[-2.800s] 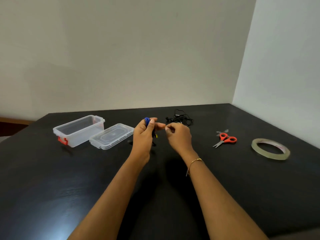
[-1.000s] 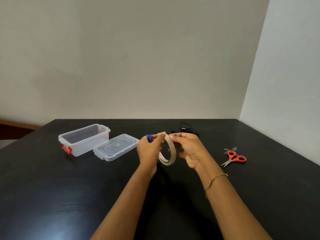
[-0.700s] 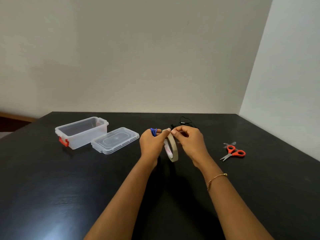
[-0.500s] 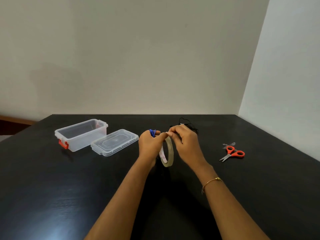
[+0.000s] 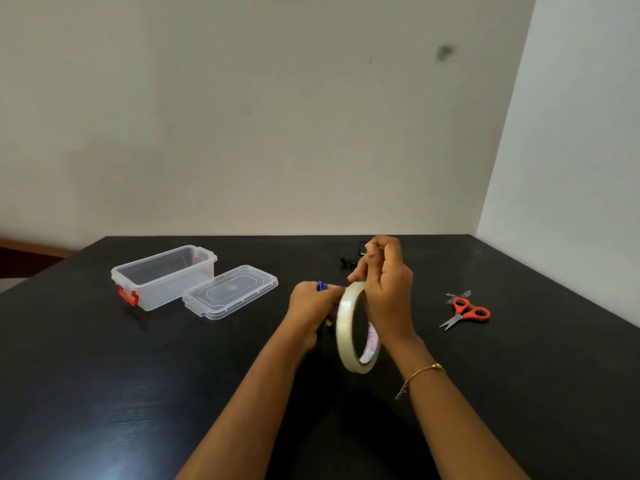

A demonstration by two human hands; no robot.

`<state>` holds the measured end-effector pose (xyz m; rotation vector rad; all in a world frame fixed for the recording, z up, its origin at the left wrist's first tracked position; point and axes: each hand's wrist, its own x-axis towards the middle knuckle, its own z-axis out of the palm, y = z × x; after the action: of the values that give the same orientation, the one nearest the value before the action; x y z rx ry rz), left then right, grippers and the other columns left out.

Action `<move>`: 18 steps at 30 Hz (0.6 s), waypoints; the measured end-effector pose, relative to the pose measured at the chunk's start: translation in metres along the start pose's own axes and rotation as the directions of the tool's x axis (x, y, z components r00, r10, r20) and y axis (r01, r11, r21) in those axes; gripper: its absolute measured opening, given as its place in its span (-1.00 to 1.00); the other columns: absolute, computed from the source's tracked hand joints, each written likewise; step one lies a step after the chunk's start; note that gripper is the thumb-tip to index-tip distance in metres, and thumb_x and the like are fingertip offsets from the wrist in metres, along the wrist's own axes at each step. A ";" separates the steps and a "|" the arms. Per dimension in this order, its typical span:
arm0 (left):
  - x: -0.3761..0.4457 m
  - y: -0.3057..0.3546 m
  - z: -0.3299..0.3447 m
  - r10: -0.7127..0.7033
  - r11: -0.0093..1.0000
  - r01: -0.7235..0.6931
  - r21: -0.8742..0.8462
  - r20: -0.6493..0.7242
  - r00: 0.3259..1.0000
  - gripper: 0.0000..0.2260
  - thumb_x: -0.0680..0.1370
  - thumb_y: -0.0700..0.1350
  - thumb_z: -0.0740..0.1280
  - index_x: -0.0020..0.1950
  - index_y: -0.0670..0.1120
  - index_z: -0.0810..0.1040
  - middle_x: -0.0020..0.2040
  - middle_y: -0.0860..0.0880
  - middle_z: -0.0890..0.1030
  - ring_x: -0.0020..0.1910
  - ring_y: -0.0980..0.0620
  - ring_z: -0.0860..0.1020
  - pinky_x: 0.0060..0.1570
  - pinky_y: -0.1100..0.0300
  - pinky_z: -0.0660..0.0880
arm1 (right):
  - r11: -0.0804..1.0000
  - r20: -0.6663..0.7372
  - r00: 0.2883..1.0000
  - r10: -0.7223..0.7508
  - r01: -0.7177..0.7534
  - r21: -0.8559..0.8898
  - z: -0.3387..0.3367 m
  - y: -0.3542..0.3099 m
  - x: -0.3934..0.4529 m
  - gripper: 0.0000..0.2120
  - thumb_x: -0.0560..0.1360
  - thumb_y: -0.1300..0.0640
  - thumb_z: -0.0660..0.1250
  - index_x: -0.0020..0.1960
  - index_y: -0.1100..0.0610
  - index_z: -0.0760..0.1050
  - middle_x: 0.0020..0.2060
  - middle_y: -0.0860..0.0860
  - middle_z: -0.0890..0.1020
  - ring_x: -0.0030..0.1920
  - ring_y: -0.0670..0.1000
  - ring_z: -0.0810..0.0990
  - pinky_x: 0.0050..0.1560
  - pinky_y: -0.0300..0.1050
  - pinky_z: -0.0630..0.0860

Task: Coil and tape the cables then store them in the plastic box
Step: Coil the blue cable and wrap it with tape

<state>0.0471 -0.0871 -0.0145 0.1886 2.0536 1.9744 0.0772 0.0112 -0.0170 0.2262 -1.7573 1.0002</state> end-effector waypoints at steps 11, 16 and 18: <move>-0.003 0.002 0.000 0.335 0.936 -0.327 -0.132 0.046 0.941 -0.87 0.46 -0.08 0.38 -0.10 -0.13 0.55 -0.27 -0.05 0.64 -0.33 0.12 0.61 -0.16 0.20 0.54 | 0.983 0.103 0.985 0.138 -0.123 -0.135 -0.008 0.009 0.006 -0.88 0.59 0.16 0.13 -0.02 0.18 0.42 -0.30 -0.07 0.47 -0.30 -0.14 0.51 -0.29 -0.42 0.48; -0.003 0.000 0.004 0.439 0.889 -0.448 0.090 0.104 0.892 -0.81 0.41 -0.11 0.43 -0.06 -0.05 0.47 -0.25 0.01 0.56 -0.29 0.15 0.56 -0.22 0.34 0.50 | 0.961 0.079 0.964 0.255 -0.244 -0.134 -0.010 0.010 0.008 -0.88 0.59 0.16 0.13 -0.04 0.17 0.41 -0.20 0.00 0.48 -0.22 -0.16 0.46 -0.25 -0.40 0.40; -0.001 0.001 0.004 0.455 0.869 -0.468 0.160 0.112 0.883 -0.79 0.42 -0.10 0.43 -0.04 -0.03 0.44 -0.23 0.04 0.55 -0.25 0.16 0.54 -0.19 0.34 0.49 | 0.949 0.074 0.951 0.300 -0.290 -0.122 -0.010 0.010 0.008 -0.88 0.59 0.16 0.13 -0.04 0.16 0.40 -0.21 -0.02 0.47 -0.23 -0.17 0.45 -0.25 -0.40 0.39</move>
<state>0.0496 -0.0835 -0.0132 0.8530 2.3024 1.9805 0.0752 0.0275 -0.0141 -0.0656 -1.9633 1.1144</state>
